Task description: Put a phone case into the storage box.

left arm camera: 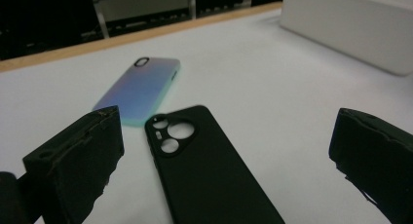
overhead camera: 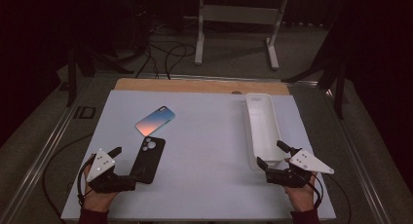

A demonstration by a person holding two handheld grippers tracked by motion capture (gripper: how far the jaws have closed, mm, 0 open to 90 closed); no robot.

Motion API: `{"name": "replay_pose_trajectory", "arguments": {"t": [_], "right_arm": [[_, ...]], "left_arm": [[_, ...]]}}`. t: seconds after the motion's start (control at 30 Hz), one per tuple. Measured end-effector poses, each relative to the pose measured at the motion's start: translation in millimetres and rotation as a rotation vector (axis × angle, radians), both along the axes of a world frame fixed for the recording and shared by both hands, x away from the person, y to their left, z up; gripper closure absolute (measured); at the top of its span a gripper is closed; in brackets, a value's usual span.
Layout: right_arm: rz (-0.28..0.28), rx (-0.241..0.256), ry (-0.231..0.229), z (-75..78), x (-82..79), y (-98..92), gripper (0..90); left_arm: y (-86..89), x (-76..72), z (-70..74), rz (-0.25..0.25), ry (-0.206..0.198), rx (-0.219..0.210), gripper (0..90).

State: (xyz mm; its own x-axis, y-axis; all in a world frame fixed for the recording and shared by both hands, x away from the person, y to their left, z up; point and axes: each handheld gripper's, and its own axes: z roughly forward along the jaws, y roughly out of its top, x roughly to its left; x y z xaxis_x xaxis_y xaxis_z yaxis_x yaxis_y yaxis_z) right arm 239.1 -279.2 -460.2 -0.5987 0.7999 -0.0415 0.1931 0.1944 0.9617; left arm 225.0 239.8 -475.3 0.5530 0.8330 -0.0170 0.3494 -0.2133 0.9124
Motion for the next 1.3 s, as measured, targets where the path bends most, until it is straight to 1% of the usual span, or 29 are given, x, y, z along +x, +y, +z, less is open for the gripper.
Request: {"name": "replay_pose_trajectory", "arguments": {"t": [0.07,0.2,0.27,0.33,0.4,0.43,0.47,0.53,0.57,0.6,0.63,0.7,0.73,0.83,0.87,0.9,1.0,1.1,1.2,1.23,1.3], "right_arm": [[0.002,-0.001,0.001,-0.7,-0.1,0.2,8.9],[-0.004,0.004,0.007,-1.9,0.1,-2.1,8.9],[-0.009,0.008,0.009,-1.8,-0.3,-3.7,8.9],[-0.014,0.009,0.009,-1.4,-1.3,-4.4,8.9],[-0.018,0.009,0.005,-0.8,-3.1,-4.8,8.9],[-0.018,0.009,0.005,-0.8,-3.1,-4.8,8.9],[-0.018,0.010,0.004,-0.3,-3.7,-5.1,8.9],[-0.021,0.010,0.002,0.4,-3.4,-6.4,8.9],[-0.022,0.011,0.003,0.2,-3.1,-6.4,8.9],[-0.022,0.011,0.003,0.2,-3.1,-6.4,8.9],[-0.023,0.011,0.004,-0.1,-3.0,-6.2,8.9],[-0.019,0.004,0.006,-0.1,-2.2,-6.1,8.9],[-0.019,0.005,0.005,0.2,-2.1,-6.1,8.9],[-0.018,0.002,0.004,1.2,-1.7,-6.1,8.9],[-0.018,0.006,0.006,1.2,-1.6,-6.0,8.9],[-0.020,0.005,0.007,1.0,-1.4,-5.7,8.9],[-0.017,0.000,0.011,0.4,-0.7,-4.7,8.9],[-0.013,-0.003,0.010,0.4,-0.6,-3.0,8.9],[-0.005,-0.007,0.011,-0.4,0.4,-1.0,8.9],[-0.004,-0.010,0.014,-0.8,0.7,-0.3,9.0],[-0.001,-0.012,0.016,-1.6,1.8,0.4,8.9]], "left_arm": [[-0.6,0.9,-1.1,-0.002,0.015,0.011,0.0],[-2.2,4.7,2.4,0.004,0.022,0.029,0.0],[-2.8,10.3,6.3,-0.011,0.034,0.039,0.0],[-3.7,17.6,9.1,-0.027,0.051,0.059,0.0],[-3.1,26.8,11.3,-0.034,0.064,0.063,0.0],[-3.1,26.8,11.3,-0.034,0.064,0.063,0.0],[-2.1,36.4,13.5,-0.035,0.071,0.072,0.0],[-0.7,47.8,17.2,-0.032,0.079,0.085,0.0],[0.1,52.3,18.8,-0.031,0.081,0.089,0.0],[0.1,52.3,18.8,-0.031,0.081,0.089,0.0],[1.5,65.4,24.3,-0.017,0.079,0.107,0.0],[3.1,77.9,30.0,-0.011,0.076,0.125,0.0],[4.4,84.4,32.8,-0.007,0.075,0.128,0.0],[8.7,104.9,38.0,0.005,0.091,0.116,0.0],[9.2,111.5,38.0,0.008,0.098,0.119,0.0],[9.5,118.0,37.2,0.010,0.111,0.128,0.0],[9.8,136.5,31.2,0.013,0.155,0.136,0.0],[9.3,153.0,21.2,0.009,0.212,0.131,0.0],[9.0,167.7,12.4,0.015,0.255,0.154,0.0],[8.7,172.3,9.5,0.016,0.267,0.154,0.0],[7.4,180.7,4.9,0.026,0.284,0.172,0.0]]}}
